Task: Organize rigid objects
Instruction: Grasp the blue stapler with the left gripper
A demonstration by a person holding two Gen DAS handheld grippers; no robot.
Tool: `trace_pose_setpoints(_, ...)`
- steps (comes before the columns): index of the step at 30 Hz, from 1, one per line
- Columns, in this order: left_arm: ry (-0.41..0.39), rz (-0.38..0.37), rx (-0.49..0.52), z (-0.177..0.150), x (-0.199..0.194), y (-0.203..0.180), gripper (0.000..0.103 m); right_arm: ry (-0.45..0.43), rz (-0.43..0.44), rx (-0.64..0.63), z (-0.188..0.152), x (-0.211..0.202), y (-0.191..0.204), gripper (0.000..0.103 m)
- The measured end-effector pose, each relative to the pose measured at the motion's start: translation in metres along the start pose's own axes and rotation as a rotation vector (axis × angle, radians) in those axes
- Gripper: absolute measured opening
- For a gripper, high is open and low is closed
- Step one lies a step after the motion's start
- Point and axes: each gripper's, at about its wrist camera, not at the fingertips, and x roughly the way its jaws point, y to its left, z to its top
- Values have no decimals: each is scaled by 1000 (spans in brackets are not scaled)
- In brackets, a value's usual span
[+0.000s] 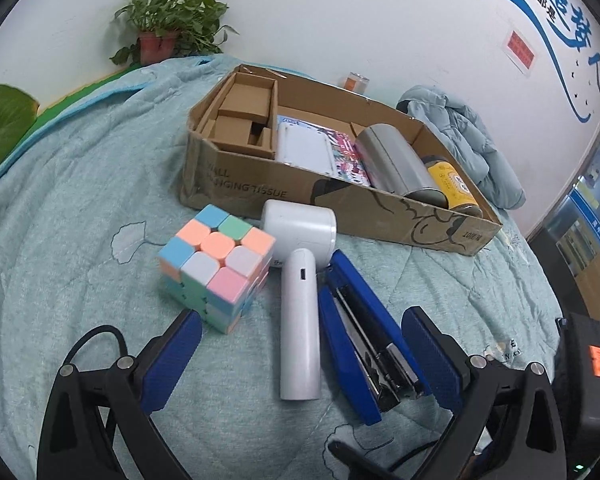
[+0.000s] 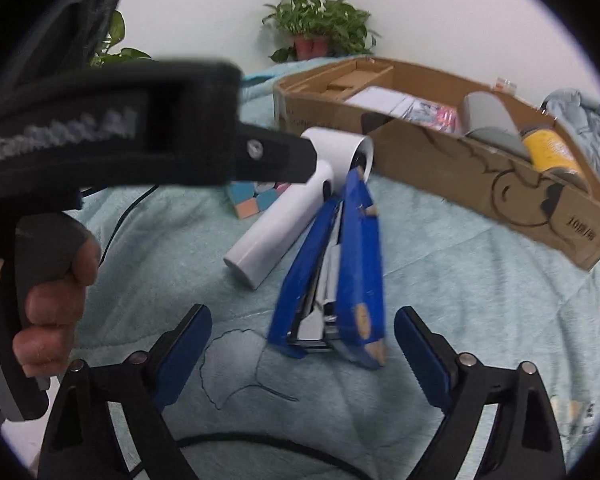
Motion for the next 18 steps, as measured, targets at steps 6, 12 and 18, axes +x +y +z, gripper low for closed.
trace_pose_setpoints(6, 2, -12, -19, -6, -8, 9, 101, 46, -97, 57, -1, 15, -7, 64)
trace_pose_setpoints(12, 26, -58, -5, -8, -9, -2, 100, 20, 18, 235, -4, 5, -27, 63)
trace_pose_setpoints(18, 83, -165, -18, -4, 2, -15, 100, 14, 336, 629, -23, -2, -81, 60)
